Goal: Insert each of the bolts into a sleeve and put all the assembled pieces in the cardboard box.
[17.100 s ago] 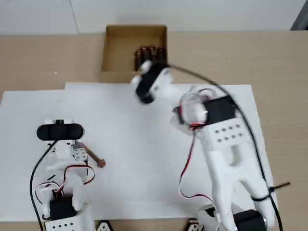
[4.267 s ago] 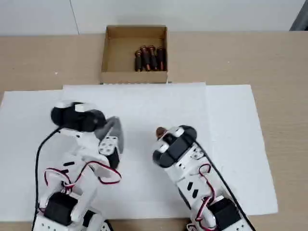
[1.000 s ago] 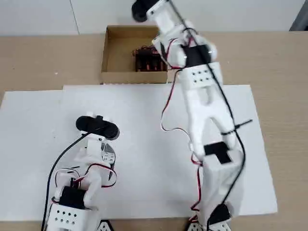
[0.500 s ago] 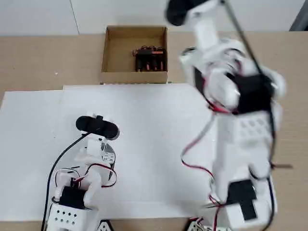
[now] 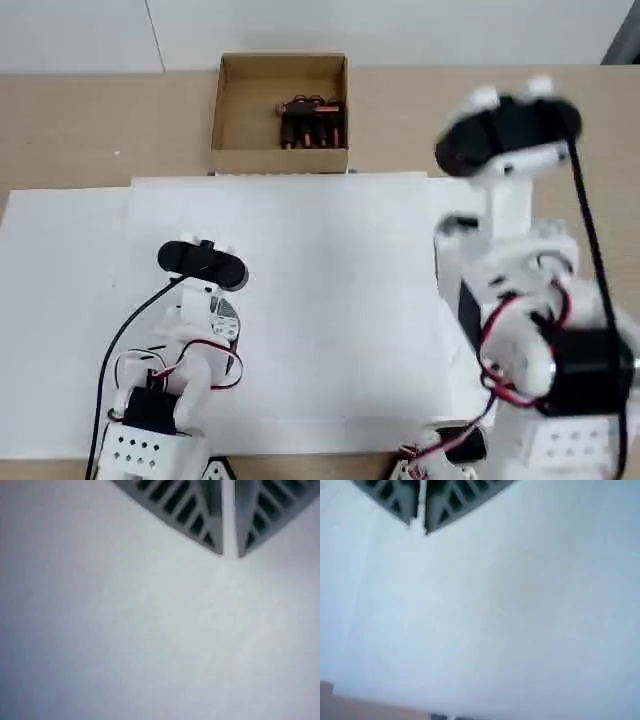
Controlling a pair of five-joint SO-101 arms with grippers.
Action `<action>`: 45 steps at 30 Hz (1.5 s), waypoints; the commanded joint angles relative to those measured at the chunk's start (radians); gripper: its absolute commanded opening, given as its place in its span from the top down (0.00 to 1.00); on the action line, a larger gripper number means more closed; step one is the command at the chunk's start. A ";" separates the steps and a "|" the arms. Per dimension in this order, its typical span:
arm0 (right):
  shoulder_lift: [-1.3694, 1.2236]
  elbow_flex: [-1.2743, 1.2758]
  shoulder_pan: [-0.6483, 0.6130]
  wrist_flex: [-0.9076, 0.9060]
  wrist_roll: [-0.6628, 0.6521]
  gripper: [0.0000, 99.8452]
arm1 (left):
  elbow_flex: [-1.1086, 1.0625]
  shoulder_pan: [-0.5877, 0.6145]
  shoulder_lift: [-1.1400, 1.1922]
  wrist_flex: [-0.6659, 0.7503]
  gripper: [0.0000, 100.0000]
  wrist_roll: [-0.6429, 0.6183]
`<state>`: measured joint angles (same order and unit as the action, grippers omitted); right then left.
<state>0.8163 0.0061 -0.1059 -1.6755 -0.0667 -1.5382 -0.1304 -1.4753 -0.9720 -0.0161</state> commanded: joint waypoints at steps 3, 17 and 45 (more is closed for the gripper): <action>0.257 0.422 0.065 0.140 0.043 1.00 | 0.004 0.006 -0.009 -0.002 0.99 0.003; 1.001 1.350 0.081 0.476 0.044 1.00 | 0.002 0.006 -0.009 -0.002 0.99 0.003; 0.998 1.653 0.113 0.682 0.083 1.00 | 0.002 0.006 -0.009 -0.002 0.99 0.003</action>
